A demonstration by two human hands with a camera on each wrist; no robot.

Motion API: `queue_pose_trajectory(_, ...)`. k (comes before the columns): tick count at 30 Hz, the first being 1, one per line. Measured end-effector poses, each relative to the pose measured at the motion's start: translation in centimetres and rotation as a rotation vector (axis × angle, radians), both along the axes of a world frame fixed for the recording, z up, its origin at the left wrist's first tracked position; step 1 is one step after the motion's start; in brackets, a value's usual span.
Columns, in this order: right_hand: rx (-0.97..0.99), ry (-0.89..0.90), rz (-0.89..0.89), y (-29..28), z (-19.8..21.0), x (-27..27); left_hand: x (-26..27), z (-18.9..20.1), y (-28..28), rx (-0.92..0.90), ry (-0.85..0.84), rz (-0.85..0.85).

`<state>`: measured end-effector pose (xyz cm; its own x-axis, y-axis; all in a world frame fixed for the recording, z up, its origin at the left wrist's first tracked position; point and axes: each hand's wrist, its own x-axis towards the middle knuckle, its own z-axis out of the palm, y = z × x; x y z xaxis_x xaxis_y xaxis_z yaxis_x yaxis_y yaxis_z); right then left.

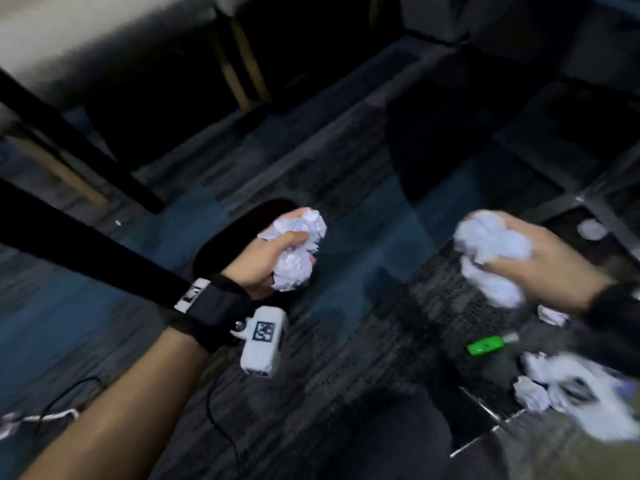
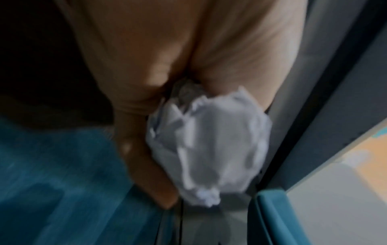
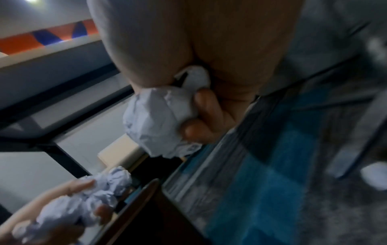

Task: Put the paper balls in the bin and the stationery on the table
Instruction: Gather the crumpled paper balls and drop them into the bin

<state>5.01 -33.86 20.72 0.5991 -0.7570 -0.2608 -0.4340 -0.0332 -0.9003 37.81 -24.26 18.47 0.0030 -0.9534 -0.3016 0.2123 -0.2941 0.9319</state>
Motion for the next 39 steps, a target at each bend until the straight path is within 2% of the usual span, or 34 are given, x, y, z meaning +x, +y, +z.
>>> queue_pose_trajectory(2,0.107,-0.167,-0.011,0.7,1.3,6.4,3.3,0.7,0.7,0.019,-0.082,0.146)
queue_pose_trajectory(5,0.208,-0.201,-0.045,2.0,0.3,13.4,8.0,0.4,0.7,0.139,-0.199,0.221)
queue_pose_trajectory(7,0.309,-0.179,-0.105,2.6,-0.8,15.4,9.9,-0.3,0.2,0.308,-0.136,0.236)
queue_pose_trajectory(10,0.402,-0.146,-0.196,3.2,-1.0,17.7,10.8,-1.8,0.2,0.435,0.113,0.299)
queue_pose_trajectory(12,0.487,-0.171,-0.208,3.3,-1.3,18.6,10.7,-1.8,1.0,0.506,0.088,0.369)
queue_pose_trajectory(14,0.614,-0.21,-0.199,3.7,-1.3,19.7,11.0,-1.9,2.2,0.563,0.017,0.52)
queue_pose_trajectory(17,0.775,-0.223,-0.206,3.5,-1.6,23.5,10.9,-1.8,4.3,0.45,-0.099,0.618)
queue_pose_trajectory(19,0.812,-0.196,-0.225,3.0,-2.0,27.0,10.5,-2.0,5.7,0.378,-0.154,0.7)
queue_pose_trajectory(22,0.826,-0.121,-0.241,2.5,-3.3,31.3,10.1,-2.8,7.3,0.332,-0.182,0.775)
queue_pose_trajectory(25,0.888,-0.113,-0.275,2.1,-5.1,32.5,9.9,-3.3,8.0,0.298,-0.171,0.844)
queue_pose_trajectory(27,1.036,-0.189,-0.278,1.7,-5.6,32.0,9.3,-3.3,7.8,0.275,-0.186,0.871)
queue_pose_trajectory(29,1.074,-0.24,-0.273,1.5,-4.6,30.3,8.6,-3.4,7.1,0.229,-0.253,0.878)
queue_pose_trajectory(32,0.858,-0.167,-0.118,0.8,-2.7,24.5,7.2,-3.1,5.9,0.06,-0.48,0.806)
queue_pose_trajectory(34,0.654,-0.097,-0.063,-0.1,-1.6,17.8,5.1,-2.6,4.7,-0.058,-0.631,0.638)
queue_pose_trajectory(36,0.436,0.079,-0.092,-1.0,-1.4,9.7,1.7,-2.3,2.7,-0.168,-0.686,0.446)
queue_pose_trajectory(39,0.091,0.538,-0.012,-1.2,-3.2,-2.8,-5.7,-3.1,-0.5,-0.324,-0.743,0.048)
